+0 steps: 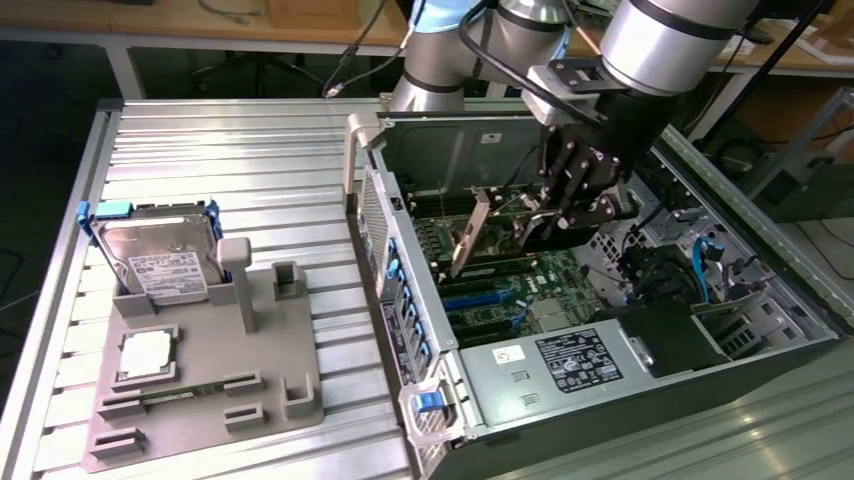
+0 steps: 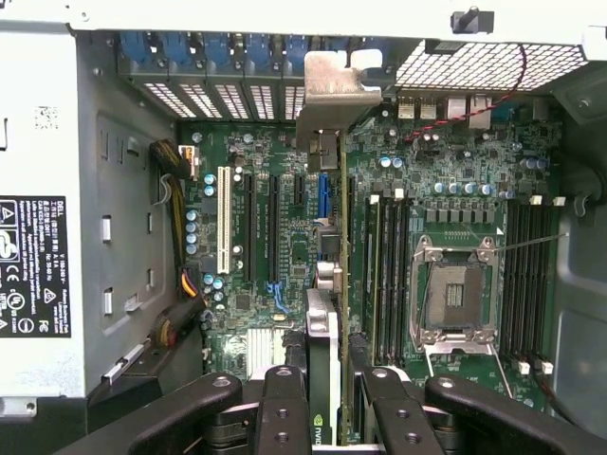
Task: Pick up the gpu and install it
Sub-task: 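Insert the gpu into the slot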
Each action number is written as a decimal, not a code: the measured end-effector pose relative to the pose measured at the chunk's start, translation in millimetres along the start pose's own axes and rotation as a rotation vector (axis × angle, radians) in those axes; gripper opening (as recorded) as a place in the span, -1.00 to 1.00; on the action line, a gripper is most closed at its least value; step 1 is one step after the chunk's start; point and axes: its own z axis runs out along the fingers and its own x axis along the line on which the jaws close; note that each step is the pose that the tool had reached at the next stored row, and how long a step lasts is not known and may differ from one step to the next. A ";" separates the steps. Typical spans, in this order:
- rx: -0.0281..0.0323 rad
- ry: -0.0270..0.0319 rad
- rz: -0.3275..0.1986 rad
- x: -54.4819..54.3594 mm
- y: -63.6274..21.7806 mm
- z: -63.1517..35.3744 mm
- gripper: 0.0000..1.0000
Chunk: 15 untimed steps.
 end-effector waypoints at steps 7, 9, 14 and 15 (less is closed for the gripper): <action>0.0000 0.0006 0.000 -2.7 -0.1 3.0 -0.46; 0.0000 0.0007 0.000 -3.7 -0.1 4.0 -0.46; 0.0000 0.0007 0.000 -5.5 -0.2 5.8 -0.46; 0.0000 0.0007 0.000 -5.8 -0.2 6.2 -0.46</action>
